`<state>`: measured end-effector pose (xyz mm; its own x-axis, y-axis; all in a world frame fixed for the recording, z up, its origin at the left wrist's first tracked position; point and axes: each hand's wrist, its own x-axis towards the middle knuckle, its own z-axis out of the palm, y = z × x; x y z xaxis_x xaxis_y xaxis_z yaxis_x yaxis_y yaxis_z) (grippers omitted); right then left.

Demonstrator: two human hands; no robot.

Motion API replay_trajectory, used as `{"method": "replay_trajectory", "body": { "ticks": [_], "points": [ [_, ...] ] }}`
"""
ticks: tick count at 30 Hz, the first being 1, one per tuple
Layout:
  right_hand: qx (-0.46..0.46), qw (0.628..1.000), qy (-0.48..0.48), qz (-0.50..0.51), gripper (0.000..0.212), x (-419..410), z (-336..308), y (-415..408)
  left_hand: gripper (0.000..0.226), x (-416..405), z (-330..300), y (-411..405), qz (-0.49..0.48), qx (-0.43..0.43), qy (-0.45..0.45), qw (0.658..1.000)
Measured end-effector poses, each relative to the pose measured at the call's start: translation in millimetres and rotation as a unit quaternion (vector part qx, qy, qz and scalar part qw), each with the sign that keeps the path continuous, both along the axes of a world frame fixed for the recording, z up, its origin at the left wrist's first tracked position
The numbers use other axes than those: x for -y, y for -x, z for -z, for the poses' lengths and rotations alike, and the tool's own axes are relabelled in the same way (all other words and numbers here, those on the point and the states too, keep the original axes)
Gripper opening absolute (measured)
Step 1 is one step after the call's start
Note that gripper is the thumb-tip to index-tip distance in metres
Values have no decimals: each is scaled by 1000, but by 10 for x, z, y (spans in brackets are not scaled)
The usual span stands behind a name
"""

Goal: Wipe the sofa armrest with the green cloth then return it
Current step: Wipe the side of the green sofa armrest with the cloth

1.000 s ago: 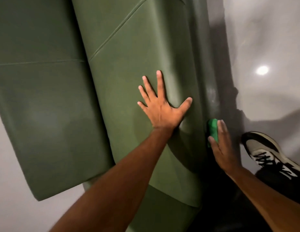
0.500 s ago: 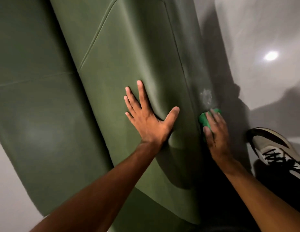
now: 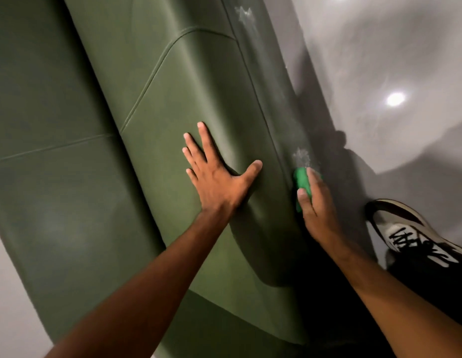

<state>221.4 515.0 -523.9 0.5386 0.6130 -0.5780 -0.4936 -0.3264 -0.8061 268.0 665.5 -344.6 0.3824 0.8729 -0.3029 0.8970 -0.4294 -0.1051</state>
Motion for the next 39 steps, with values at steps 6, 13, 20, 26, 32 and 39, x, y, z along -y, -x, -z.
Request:
{"method": "replay_trajectory", "body": {
  "ticks": [6,13,20,26,32,39],
  "points": [
    [-28,998,-44,18,77,-23,643,-87,127,-46,42,38,5,4,-3,1000],
    [-145,988,37,33,62,66,356,31,125,-79,37,18,43,12,3,999],
    [-46,997,-14,53,59,-295,172,-168,121,-140,63,-162,79,-10,-13,997],
    [-51,998,-9,42,61,-513,497,-413,122,-166,143,-118,91,-27,-35,995],
    [-90,995,30,43,65,-624,336,-467,125,-180,158,-118,92,-42,-39,994],
    [-39,998,7,39,63,-777,391,-576,121,-214,156,-103,101,-55,-50,992]
  ]
}}
